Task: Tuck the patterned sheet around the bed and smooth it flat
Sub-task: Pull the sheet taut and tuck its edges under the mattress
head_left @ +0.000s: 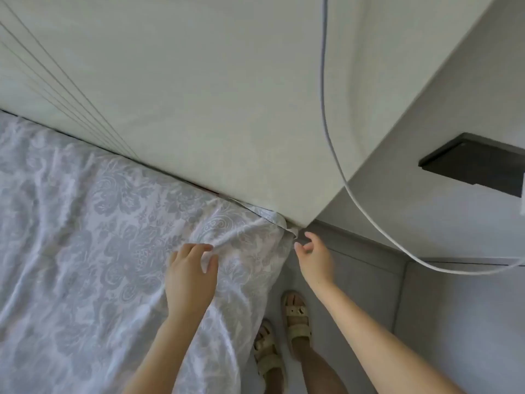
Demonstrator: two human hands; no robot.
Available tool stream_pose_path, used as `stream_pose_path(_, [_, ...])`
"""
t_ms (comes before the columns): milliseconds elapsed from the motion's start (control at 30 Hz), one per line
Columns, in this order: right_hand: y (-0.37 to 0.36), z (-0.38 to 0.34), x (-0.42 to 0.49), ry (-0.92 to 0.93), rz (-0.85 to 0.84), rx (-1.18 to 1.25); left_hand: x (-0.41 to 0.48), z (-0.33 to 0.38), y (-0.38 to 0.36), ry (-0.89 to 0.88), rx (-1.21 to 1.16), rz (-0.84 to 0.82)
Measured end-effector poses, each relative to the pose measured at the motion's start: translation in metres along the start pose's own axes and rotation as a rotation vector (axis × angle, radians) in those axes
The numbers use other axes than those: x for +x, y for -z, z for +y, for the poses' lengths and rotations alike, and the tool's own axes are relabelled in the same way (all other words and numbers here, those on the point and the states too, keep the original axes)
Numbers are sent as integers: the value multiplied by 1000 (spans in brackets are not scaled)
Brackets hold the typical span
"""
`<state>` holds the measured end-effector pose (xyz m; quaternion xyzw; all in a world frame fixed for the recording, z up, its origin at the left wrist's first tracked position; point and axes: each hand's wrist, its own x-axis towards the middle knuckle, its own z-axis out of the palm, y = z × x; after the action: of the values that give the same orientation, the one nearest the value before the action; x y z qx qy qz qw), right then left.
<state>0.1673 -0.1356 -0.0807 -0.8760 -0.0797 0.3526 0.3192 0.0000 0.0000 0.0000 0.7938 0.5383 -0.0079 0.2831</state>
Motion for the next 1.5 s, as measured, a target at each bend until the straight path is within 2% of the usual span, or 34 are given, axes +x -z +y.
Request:
stream_pose_path(67, [-6,3,14,-37,0,41,12,2,-11,-122,66,22])
stream_pose_path(167, [-23,14,32,-35,-17,-23,28,6,-29,-272,142,-16])
stream_pose_path(233, [-33,19,38,-36,68,-61,33,11,-35,-353,155,4])
stream_pose_path(333, [-19,14,24,2,190,138,39,21,-39,-450,178,46])
stream_pose_path(433, [27,1,-17,154,157,331,47,31,-39,-517,205,61])
stream_pose_path(533, [66,-21,-47,371,26,247,54,44,-33,-565,296,30])
stream_pose_path(600, [82,-36,-46,428,3,220,59,56,-27,-540,318,-34])
stream_pose_path(733, [104,-49,-40,391,47,266,73,71,-18,-441,345,-42])
stream_pose_path(833, [114,-45,-48,366,-22,223,79,80,-15,-474,323,25])
stream_pose_path(900, [117,-33,-43,310,-47,32,81,89,-14,-468,204,126])
stream_pose_path(933, [117,-23,-36,272,-16,-83,81,94,-15,-447,143,161])
stream_pose_path(1000, [108,-3,-18,206,175,-277,77,99,-20,-378,37,135])
stream_pose_path(1067, [90,13,1,248,429,-427,71,95,-27,-323,-59,39])
stream_pose_path(1133, [67,23,20,270,526,-532,66,84,-32,-325,-83,-82])
stream_pose_path(1233, [42,30,43,123,439,-753,54,60,-31,-327,-74,-268])
stream_pose_path(1300, [34,33,41,29,324,-838,44,39,-28,-316,-33,-238])
stream_pose_path(1433, [16,20,0,138,255,-605,15,-2,-25,-225,86,-25])
stream_pose_path(1500, [-5,14,-13,100,65,-421,-8,-18,-29,-131,160,-38])
